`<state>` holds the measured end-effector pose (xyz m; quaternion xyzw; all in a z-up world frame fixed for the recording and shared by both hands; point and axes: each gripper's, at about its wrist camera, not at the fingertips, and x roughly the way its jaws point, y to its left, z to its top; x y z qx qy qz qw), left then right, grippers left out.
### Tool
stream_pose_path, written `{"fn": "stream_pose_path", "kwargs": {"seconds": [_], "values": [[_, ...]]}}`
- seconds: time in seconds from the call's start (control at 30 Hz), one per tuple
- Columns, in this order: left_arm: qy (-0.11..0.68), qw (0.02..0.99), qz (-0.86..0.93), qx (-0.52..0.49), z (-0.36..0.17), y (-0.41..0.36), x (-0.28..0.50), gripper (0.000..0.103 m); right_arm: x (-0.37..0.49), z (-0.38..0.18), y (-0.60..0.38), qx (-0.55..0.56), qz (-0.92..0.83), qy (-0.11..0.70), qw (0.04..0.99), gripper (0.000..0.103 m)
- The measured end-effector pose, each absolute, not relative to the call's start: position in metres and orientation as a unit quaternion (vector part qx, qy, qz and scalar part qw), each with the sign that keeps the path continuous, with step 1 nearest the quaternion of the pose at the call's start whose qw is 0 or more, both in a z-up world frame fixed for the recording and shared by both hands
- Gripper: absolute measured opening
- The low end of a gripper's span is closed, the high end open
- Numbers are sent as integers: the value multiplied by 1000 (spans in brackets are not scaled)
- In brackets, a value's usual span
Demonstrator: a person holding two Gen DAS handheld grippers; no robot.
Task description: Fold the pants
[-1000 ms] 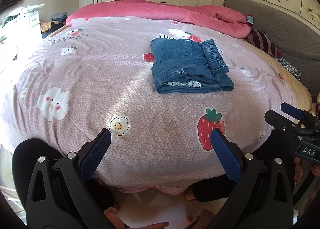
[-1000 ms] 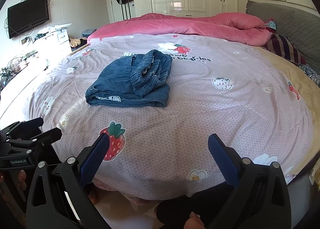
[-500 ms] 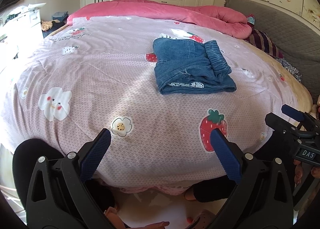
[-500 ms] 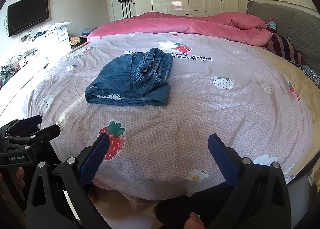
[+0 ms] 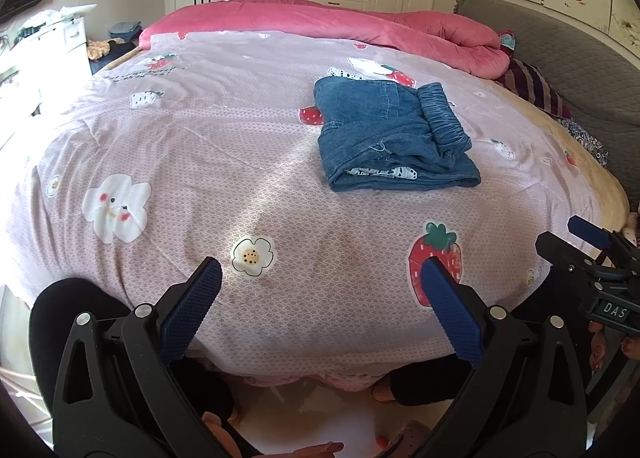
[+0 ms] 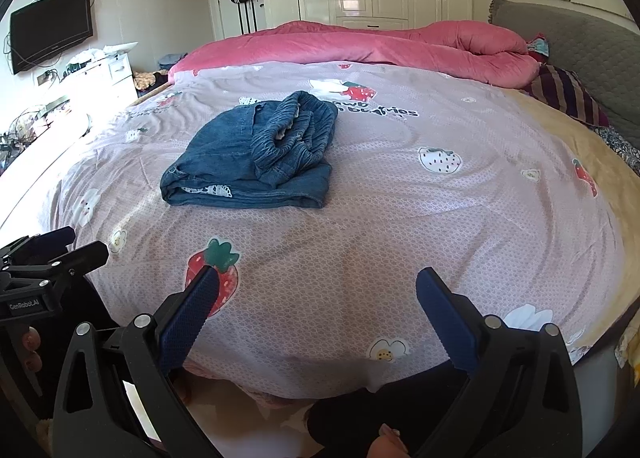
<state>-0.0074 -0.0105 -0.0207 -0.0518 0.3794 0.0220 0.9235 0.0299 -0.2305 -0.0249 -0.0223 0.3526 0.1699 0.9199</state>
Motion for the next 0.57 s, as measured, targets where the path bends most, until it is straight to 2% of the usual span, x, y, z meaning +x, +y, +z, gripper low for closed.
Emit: {"fn": "stream_pose_path", "kwargs": {"seconds": [0.17, 0.27, 0.37, 0.57], "values": [[379, 924, 46, -37, -17, -2, 3, 93, 46, -33, -239, -23, 153, 364, 918, 98], [361, 929, 42, -75, -10, 21, 13, 93, 68, -37, -253, -15, 132, 372, 919, 98], [362, 925, 64, -100, -4, 58, 37, 93, 94, -37, -271, -12, 101, 370, 923, 98], [383, 904, 182, -61, -9, 152, 128, 93, 189, -30, -339, 1, -10, 365, 931, 98]]}}
